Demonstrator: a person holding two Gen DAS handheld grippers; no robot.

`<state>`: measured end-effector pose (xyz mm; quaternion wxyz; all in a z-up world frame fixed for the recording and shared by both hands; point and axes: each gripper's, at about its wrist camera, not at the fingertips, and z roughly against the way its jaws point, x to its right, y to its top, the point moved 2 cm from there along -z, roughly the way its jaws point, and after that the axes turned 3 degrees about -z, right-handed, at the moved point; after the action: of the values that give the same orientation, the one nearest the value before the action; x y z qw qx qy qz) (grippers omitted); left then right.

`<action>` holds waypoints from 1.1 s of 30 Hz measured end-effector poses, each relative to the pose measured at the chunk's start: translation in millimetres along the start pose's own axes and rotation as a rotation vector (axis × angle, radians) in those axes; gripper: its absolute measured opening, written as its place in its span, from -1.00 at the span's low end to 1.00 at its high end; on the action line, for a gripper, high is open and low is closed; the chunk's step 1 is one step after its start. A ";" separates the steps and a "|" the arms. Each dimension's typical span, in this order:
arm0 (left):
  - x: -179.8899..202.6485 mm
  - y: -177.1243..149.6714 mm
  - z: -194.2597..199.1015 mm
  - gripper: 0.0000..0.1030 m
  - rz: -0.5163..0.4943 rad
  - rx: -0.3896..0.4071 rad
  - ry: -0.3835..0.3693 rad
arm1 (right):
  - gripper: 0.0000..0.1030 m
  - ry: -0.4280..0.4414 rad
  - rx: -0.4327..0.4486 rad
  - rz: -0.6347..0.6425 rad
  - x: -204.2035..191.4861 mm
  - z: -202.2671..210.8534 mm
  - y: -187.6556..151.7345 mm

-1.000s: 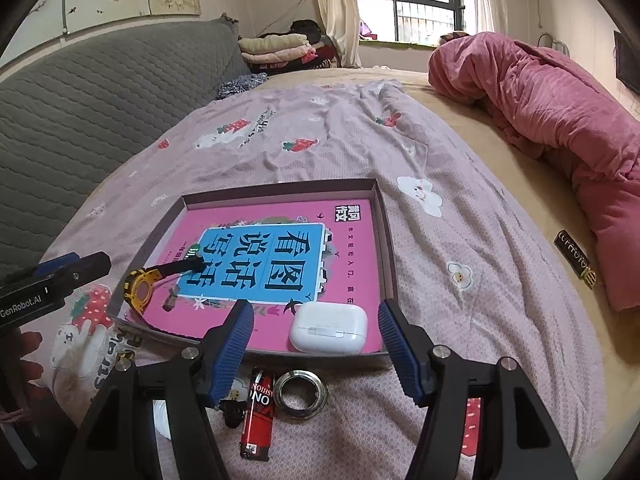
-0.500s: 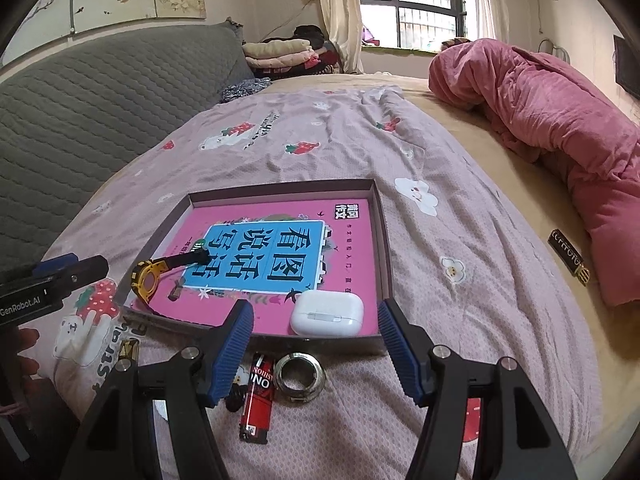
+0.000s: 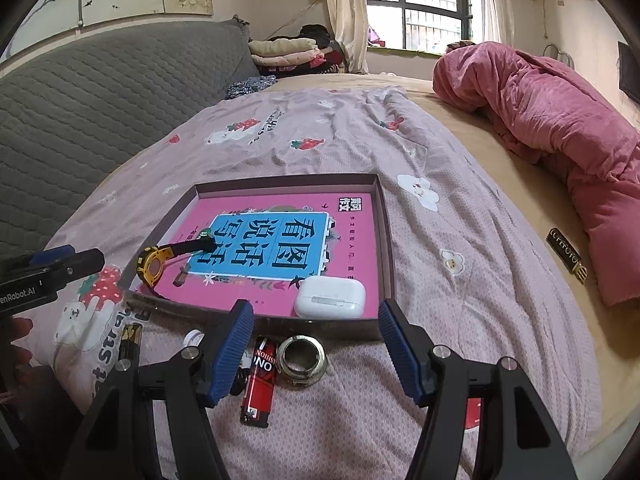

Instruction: Organize rigid objects

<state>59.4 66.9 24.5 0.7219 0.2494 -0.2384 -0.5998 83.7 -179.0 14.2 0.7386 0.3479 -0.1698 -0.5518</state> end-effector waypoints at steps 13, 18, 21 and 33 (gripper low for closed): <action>1.5 -14.1 -1.1 0.47 -0.008 -0.038 0.005 | 0.25 0.000 -0.025 0.013 -2.0 4.3 -15.1; 1.0 -21.0 -6.3 0.47 -0.019 -0.067 0.007 | 0.25 0.010 -0.047 0.031 -7.1 2.1 -24.3; 2.6 -25.6 -8.3 0.47 -0.026 -0.079 0.005 | 0.25 0.013 -0.060 0.032 -8.7 0.5 -28.4; 13.3 -36.8 -15.7 0.47 -0.053 -0.122 -0.023 | 0.25 0.037 -0.097 0.054 -19.1 -1.7 -39.3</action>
<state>44.2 49.2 -10.6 0.7169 0.2043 -0.2029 -0.6349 51.0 -166.5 -12.0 0.7723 0.3169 -0.1385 -0.5328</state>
